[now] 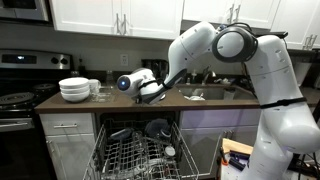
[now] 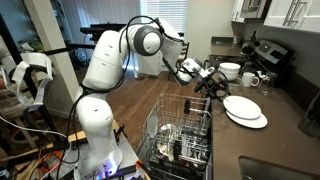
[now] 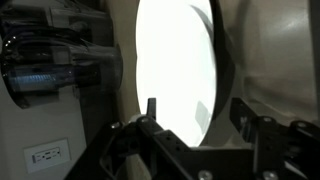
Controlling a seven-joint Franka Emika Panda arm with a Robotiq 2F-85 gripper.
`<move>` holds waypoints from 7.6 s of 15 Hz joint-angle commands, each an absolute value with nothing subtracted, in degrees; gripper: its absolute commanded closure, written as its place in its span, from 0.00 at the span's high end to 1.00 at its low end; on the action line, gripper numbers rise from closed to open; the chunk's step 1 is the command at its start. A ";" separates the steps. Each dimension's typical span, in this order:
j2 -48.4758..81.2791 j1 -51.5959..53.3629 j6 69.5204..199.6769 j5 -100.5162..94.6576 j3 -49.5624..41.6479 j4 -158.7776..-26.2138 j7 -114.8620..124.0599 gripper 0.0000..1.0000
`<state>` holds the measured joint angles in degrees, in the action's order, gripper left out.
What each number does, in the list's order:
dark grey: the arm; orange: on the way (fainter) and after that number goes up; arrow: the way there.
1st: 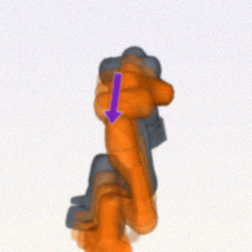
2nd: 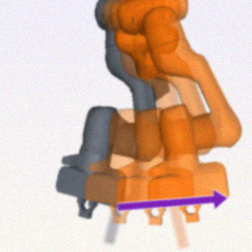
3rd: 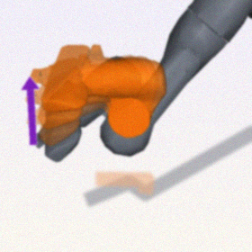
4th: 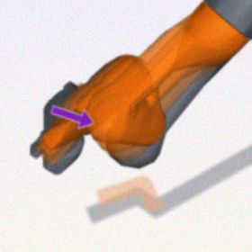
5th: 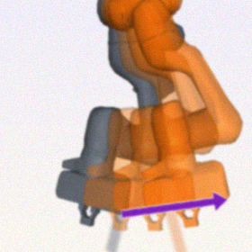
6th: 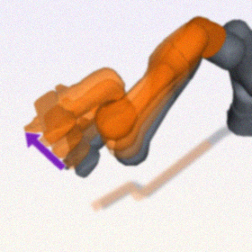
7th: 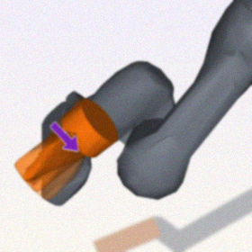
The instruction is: Take a plate from the stack and put it on the dishwasher rack
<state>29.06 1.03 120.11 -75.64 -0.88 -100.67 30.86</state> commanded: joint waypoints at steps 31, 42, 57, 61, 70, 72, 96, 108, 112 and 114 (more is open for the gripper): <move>27.41 6.16 106.42 -79.41 -0.75 -101.22 30.46 0.01; 28.07 8.23 102.64 -79.03 2.00 -100.67 30.83 0.05; 30.67 14.81 86.73 -77.93 5.60 -100.79 39.27 0.02; 29.28 15.35 87.18 -77.20 7.66 -102.08 41.45 0.02; 32.79 16.25 85.32 -76.49 8.24 -99.30 42.91 0.02; 34.28 17.14 82.95 -74.53 8.34 -98.12 46.22 0.02; 37.31 20.51 82.35 -68.71 11.54 -98.37 56.77 0.02; 34.78 20.31 93.22 -69.36 12.93 -101.36 57.20 0.01; 31.91 19.38 98.99 -68.90 12.82 -104.79 58.01 0.02; 35.47 20.63 97.79 -69.22 12.03 -101.38 57.19 0.05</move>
